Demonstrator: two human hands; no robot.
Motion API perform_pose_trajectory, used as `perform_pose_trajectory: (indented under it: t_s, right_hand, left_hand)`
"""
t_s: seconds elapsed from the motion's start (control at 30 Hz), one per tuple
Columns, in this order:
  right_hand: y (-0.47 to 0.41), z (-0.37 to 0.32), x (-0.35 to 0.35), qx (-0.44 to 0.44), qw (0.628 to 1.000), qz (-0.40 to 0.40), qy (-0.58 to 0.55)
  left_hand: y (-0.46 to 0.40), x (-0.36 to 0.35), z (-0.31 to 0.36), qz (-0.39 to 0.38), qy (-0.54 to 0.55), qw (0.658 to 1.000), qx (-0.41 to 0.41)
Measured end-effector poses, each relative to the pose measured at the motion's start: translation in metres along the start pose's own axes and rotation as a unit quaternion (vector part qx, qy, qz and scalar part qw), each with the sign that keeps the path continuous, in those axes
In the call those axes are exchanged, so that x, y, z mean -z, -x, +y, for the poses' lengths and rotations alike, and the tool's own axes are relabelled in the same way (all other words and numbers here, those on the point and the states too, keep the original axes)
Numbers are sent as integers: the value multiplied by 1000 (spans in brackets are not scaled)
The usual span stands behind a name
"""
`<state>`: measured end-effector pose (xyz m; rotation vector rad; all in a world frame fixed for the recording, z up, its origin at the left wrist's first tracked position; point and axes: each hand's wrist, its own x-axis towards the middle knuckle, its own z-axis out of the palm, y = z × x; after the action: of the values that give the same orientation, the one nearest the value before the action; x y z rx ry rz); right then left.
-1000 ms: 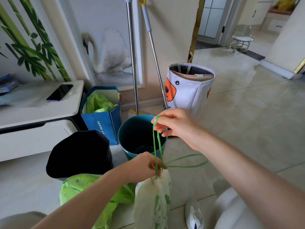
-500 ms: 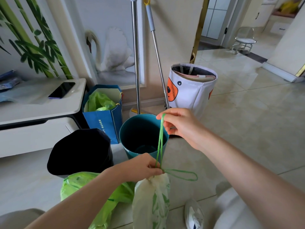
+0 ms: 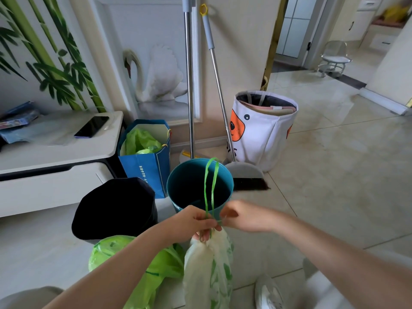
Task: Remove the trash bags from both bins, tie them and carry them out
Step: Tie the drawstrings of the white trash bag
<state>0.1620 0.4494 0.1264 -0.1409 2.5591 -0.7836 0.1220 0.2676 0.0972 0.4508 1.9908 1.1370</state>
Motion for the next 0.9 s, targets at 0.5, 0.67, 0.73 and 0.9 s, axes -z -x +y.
perform_pose_trajectory:
  t_s: [0.5,0.67,0.73,0.9]
  right_hand:
    - [30,6,8,18,945,-200,-257]
    - [33,6,0,58,923,-269,-268]
    - [31,6,-1,43,933,-253,-253]
    - [17,16,4,-21,967,-87,-239]
  left_hand:
    - [-2,15,-9,101,178,976,79]
    - [0,19,-9,103,149,981,75]
    - [0,20,-9,109,130,983,66]
    - [6,20,-6,75,78,992,62]
